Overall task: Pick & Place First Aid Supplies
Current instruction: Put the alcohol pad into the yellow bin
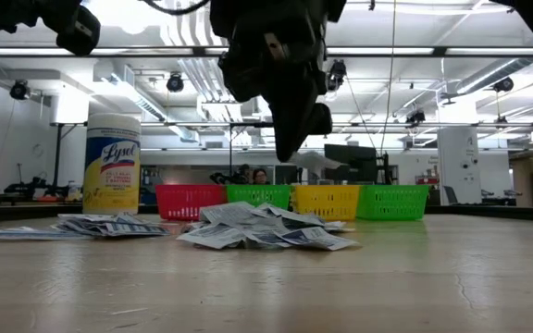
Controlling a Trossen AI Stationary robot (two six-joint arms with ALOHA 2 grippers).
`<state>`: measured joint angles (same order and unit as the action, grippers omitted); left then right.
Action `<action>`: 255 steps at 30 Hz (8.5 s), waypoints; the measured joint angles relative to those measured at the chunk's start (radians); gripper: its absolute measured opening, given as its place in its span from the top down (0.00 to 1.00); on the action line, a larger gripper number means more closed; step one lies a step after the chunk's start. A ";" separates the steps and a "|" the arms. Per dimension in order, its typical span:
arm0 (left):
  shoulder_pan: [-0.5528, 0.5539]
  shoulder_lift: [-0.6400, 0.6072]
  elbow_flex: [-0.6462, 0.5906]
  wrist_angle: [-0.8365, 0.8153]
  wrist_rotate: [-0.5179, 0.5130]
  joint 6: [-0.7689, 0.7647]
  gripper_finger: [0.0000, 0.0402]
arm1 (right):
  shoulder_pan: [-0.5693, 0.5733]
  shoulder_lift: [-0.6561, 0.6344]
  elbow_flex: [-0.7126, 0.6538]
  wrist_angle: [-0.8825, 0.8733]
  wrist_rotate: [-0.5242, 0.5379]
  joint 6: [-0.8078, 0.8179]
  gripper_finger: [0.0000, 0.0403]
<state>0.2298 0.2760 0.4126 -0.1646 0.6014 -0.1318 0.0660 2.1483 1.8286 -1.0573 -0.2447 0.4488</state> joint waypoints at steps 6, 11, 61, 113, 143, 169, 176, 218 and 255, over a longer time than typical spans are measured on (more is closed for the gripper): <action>0.000 0.000 0.000 0.000 0.000 -0.001 0.57 | -0.065 -0.003 0.000 0.000 -0.169 -0.098 0.98; 0.000 0.000 0.000 0.000 0.000 -0.002 0.57 | -0.109 -0.003 0.000 0.001 -0.266 -0.173 0.98; 0.000 0.001 0.000 0.000 0.000 -0.051 0.57 | -0.321 -0.153 0.000 -0.098 0.154 -0.674 0.98; 0.000 0.002 0.000 0.000 -0.066 -0.048 0.57 | -0.596 -0.200 -0.375 0.320 0.000 -0.719 0.98; 0.000 0.002 0.000 0.000 -0.068 -0.048 0.57 | -0.490 -0.277 -0.369 0.282 -0.463 -0.698 0.71; 0.000 0.002 0.000 0.000 -0.068 -0.048 0.57 | -0.002 -0.286 -0.373 0.340 -0.038 -0.700 0.66; 0.000 0.002 0.000 0.000 -0.068 -0.048 0.57 | 0.052 -0.281 -0.390 0.341 0.012 -0.628 0.59; 0.000 0.001 0.000 -0.001 -0.067 -0.051 0.57 | 0.155 -0.043 -0.375 0.364 -0.001 -0.399 0.67; 0.000 0.002 0.000 0.000 -0.066 -0.038 0.57 | 0.176 -0.111 -0.380 0.305 0.061 -0.425 0.76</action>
<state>0.2298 0.2775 0.4122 -0.1650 0.5349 -0.1695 0.2425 2.0369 1.4490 -0.7525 -0.1835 0.0236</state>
